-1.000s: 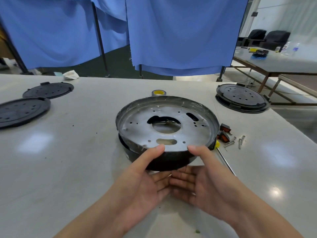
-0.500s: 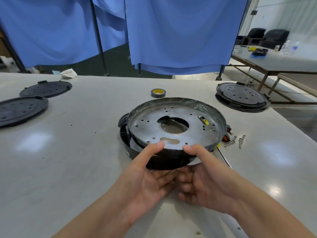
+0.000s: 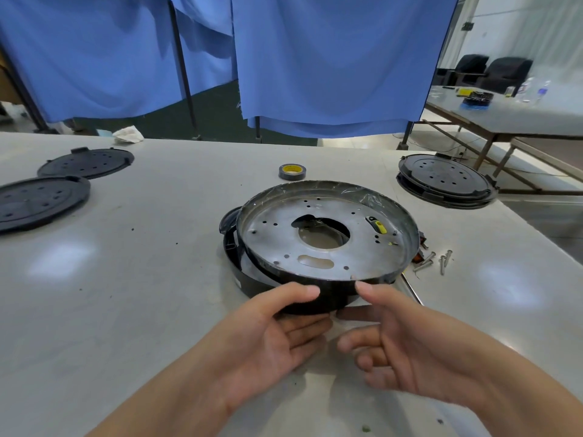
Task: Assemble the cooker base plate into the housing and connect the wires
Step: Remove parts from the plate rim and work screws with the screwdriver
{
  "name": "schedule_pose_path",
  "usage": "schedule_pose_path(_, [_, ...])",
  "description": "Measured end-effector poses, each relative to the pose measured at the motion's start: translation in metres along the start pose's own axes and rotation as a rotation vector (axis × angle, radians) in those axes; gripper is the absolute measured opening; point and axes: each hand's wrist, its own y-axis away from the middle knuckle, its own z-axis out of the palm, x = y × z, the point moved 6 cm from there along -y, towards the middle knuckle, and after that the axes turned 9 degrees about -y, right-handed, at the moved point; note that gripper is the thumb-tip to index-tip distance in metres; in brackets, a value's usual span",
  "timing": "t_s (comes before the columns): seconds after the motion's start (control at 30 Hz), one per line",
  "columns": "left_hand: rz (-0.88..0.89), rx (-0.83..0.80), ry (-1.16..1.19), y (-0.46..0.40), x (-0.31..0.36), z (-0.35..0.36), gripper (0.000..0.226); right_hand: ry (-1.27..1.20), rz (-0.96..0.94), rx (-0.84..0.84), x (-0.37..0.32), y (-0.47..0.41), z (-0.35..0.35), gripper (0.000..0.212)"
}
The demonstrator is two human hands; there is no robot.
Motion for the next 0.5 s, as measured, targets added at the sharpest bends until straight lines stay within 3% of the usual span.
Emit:
schedule_pose_path(0.3, [-0.050, 0.047, 0.134, -0.001, 0.002, -0.004, 0.061, 0.512, -0.195, 0.268, -0.036, 0.021, -0.023, 0.075])
schedule_pose_path(0.5, [-0.035, 0.061, 0.262, 0.001, 0.000, -0.001, 0.062, 0.307, -0.242, 0.291, -0.021, 0.001, -0.025, 0.076])
